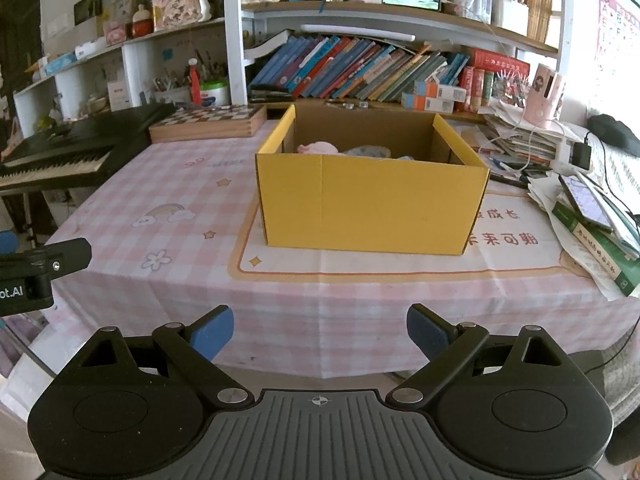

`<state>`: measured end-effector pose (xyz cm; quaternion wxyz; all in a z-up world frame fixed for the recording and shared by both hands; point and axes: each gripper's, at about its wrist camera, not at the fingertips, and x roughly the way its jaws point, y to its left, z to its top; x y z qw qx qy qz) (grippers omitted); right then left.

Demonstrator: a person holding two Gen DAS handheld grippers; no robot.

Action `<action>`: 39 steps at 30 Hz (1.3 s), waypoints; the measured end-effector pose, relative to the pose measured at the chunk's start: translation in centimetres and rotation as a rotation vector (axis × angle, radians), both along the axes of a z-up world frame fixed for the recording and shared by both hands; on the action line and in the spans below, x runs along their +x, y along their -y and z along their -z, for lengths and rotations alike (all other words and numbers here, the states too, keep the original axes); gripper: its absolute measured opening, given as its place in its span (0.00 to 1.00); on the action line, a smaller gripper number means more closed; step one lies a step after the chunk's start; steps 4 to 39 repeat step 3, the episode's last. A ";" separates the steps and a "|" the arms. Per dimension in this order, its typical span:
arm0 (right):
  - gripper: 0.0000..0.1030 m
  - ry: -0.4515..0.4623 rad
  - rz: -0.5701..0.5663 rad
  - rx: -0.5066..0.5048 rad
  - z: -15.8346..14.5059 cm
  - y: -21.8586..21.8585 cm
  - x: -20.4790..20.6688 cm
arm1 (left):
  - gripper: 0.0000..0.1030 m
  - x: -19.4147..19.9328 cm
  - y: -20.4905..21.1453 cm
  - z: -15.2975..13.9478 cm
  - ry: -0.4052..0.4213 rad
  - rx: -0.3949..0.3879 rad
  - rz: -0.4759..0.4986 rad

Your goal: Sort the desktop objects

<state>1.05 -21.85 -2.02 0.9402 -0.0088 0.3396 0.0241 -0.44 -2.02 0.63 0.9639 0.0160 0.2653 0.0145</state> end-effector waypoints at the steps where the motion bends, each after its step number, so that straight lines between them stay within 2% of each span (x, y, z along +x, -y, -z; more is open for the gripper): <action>1: 0.93 0.000 0.000 0.000 0.0 0.0 0.0 | 1.00 0.1 0.0 0.0 0.000 0.000 -0.001; 39: 0.93 0.000 0.000 0.000 0.0 0.0 0.0 | 1.00 0.2 0.0 0.1 -0.002 -0.004 -0.002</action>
